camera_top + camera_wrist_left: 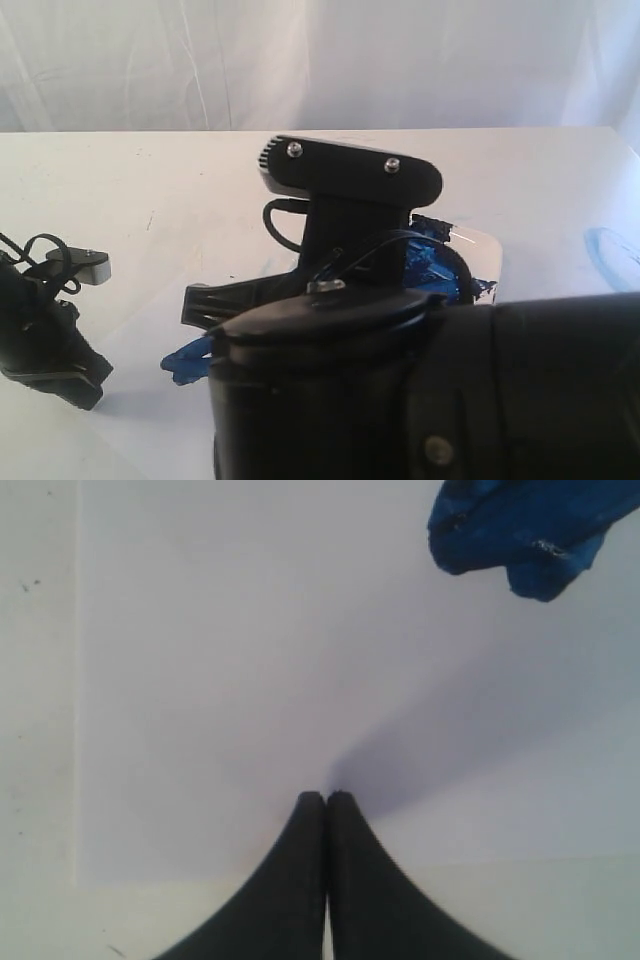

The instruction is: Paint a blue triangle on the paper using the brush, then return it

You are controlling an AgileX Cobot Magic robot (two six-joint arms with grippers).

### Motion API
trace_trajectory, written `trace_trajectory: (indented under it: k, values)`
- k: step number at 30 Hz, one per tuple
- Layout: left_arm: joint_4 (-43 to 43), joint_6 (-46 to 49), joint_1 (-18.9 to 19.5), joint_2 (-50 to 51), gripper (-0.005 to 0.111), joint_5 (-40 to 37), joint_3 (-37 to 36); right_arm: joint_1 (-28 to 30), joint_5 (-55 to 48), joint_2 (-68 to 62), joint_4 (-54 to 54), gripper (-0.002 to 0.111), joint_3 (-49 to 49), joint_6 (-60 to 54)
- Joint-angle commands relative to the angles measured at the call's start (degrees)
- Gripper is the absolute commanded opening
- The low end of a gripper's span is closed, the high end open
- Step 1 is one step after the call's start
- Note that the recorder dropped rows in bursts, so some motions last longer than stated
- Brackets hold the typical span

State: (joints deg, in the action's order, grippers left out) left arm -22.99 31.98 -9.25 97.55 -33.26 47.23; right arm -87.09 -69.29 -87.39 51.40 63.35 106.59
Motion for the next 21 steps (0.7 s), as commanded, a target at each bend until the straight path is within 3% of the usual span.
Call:
trace_trajectory:
  k: [1,14,21]
  values:
    - [-0.98,0.00,-0.06,-0.09,0.000,-1.13,0.17,-0.24,-0.67,2.05,0.18,0.000,-0.07,0.07]
    - [-1.23,0.00,-0.06,-0.09,0.000,-1.56,0.17,-0.24,5.54,2.11,6.07,0.000,-0.07,1.67]
    - [-1.23,0.00,-0.06,-0.09,0.000,-1.75,0.17,-0.24,3.20,2.11,2.79,0.000,-0.07,-1.24]
